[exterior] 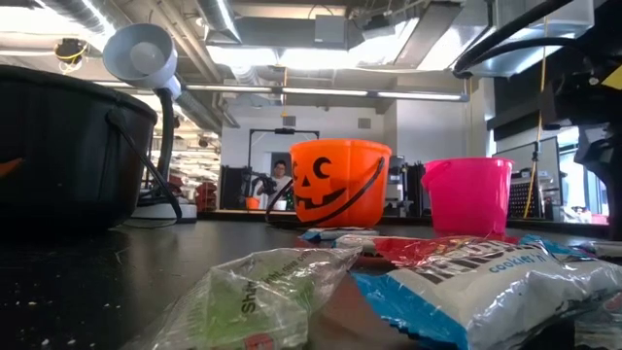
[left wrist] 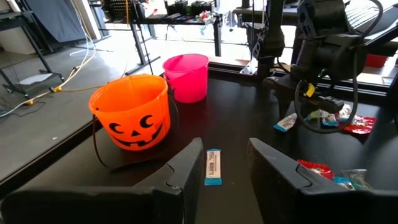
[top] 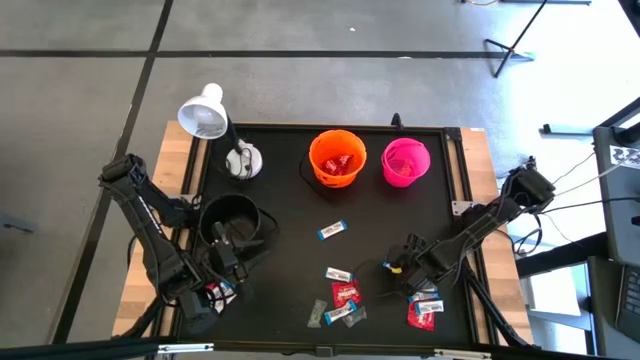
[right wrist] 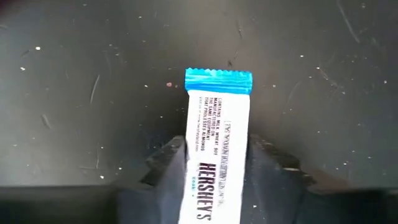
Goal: Sort candy
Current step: Put the white candy into the black bucket
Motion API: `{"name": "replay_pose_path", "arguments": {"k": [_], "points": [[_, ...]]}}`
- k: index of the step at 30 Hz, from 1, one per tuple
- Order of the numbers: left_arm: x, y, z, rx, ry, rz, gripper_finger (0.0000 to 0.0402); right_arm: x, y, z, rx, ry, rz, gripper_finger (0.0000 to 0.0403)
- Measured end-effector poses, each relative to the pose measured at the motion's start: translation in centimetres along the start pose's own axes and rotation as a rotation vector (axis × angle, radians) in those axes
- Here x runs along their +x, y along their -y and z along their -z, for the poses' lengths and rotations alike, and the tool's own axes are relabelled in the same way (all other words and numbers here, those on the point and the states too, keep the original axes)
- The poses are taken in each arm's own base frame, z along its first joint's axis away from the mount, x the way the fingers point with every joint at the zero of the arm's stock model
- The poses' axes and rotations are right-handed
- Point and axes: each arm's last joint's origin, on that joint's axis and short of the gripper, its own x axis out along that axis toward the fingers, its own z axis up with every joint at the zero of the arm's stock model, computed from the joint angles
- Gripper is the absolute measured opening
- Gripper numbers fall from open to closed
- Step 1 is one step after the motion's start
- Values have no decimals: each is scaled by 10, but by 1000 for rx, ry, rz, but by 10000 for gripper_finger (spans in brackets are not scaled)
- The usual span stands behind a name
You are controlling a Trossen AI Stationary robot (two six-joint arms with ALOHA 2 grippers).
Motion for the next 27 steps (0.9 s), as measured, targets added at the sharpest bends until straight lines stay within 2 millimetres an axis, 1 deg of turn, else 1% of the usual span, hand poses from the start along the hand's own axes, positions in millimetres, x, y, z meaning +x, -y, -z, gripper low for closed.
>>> {"name": "replay_pose_path", "arguments": {"k": [5, 9, 12, 19, 23, 27], "points": [[0, 0, 0, -2, 0, 1, 118, -3, -4, -3, -30, 8, -13, 109], [0, 0, 0, -3, 0, 1, 118, -7, -8, -7, -48, 20, -27, 80], [0, 0, 0, -3, 1, 1, 118, -11, -10, -9, -52, 22, -30, 77], [0, 0, 0, -4, 2, 0, 118, -24, -20, -19, -92, 58, -44, 85], [2, 0, -1, -10, 3, -5, 118, -38, -27, -28, -120, 115, -33, 84], [6, 0, -2, -27, 4, -18, 118, -54, -35, -41, -156, 208, -19, 85]]}}
